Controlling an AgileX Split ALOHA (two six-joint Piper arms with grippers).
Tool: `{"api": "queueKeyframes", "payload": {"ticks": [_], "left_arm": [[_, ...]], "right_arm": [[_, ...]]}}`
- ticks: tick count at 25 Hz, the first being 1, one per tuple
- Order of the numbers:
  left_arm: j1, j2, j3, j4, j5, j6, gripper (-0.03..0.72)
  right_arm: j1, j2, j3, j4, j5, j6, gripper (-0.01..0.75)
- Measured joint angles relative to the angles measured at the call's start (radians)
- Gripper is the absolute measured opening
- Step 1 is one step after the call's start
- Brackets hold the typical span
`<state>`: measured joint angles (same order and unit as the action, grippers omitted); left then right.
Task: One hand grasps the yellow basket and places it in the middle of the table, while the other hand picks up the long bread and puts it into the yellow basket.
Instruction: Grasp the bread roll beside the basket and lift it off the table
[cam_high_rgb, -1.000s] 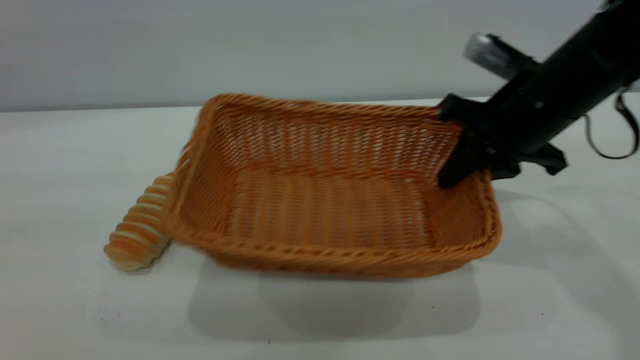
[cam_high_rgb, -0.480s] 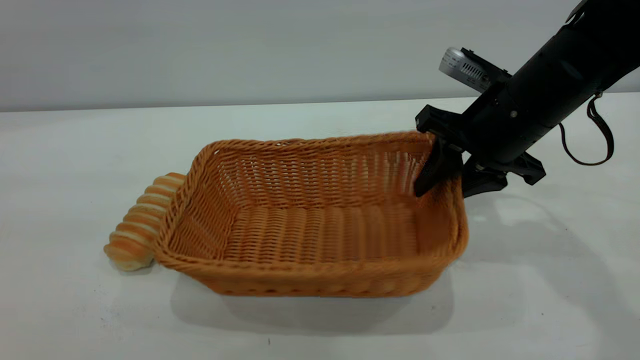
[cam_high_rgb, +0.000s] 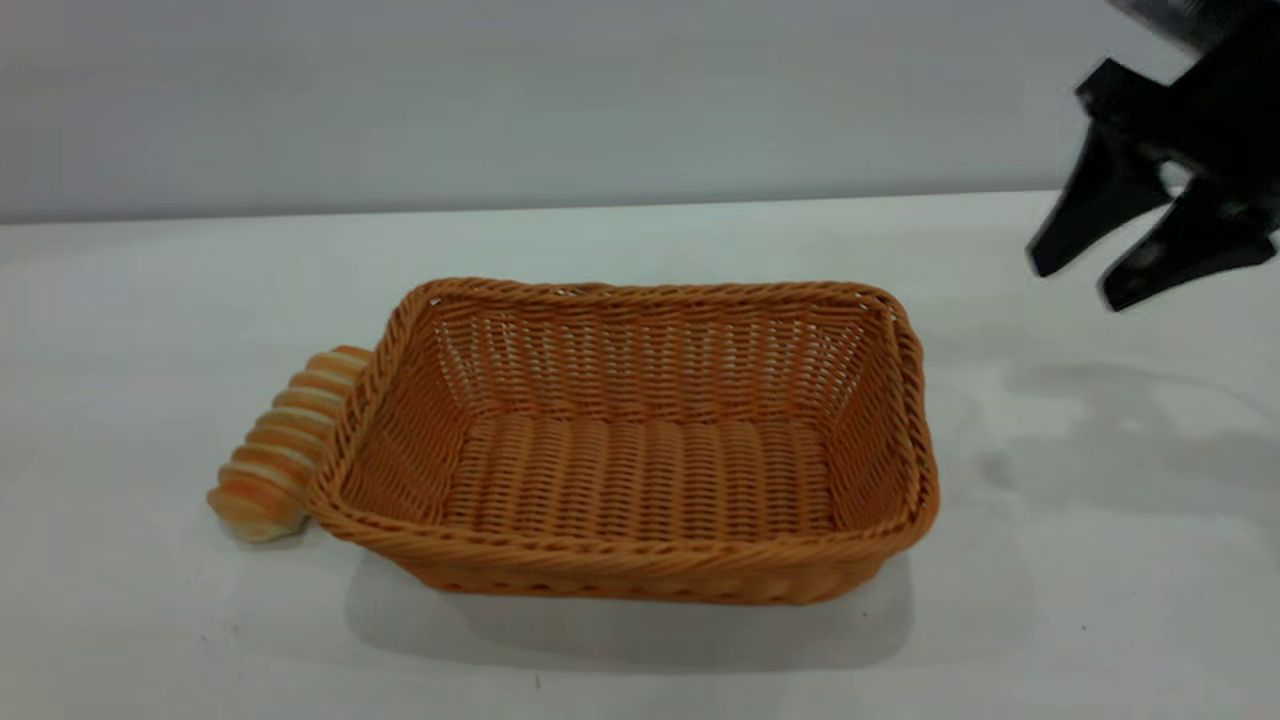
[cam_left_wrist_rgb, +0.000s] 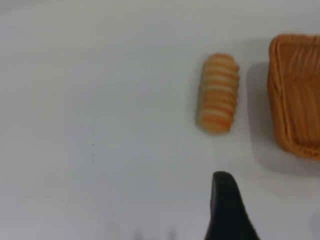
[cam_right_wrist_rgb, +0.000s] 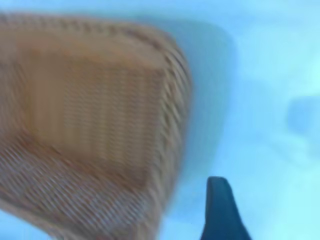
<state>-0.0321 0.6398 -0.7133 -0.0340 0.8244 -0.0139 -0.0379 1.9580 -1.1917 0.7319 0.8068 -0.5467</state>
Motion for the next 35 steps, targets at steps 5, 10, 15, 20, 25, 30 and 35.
{"api": "queueKeyframes", "payload": {"ticks": [5,10,15,20,25,30,35], "left_arm": [[0.0,0.216,0.0,-0.045,-0.006,0.0,0.49],[0.0,0.485,0.0,-0.125,-0.09,0.021,0.49],[0.0,0.722,-0.006,-0.183,-0.316,0.069,0.49],[-0.012,0.979,-0.083,-0.279,-0.42,0.191,0.49],[-0.059,1.203,-0.195,-0.35,-0.503,0.357,0.49],[-0.078,1.364,-0.263,-0.354,-0.527,0.433,0.49],[-0.078,1.444,-0.268,-0.312,-0.583,0.443,0.49]], "right_arm": [[0.054,-0.115,0.0,-0.328,0.051,0.163,0.524],[0.126,-0.255,0.0,-0.626,0.115,0.394,0.524],[0.158,-0.377,0.039,-0.696,0.154,0.458,0.524],[0.159,-0.449,0.071,-0.7,0.158,0.463,0.524],[0.159,-0.46,0.072,-0.7,0.157,0.463,0.524],[0.159,-0.461,0.072,-0.701,0.157,0.463,0.524],[0.159,-0.461,0.072,-0.701,0.157,0.463,0.523]]}}
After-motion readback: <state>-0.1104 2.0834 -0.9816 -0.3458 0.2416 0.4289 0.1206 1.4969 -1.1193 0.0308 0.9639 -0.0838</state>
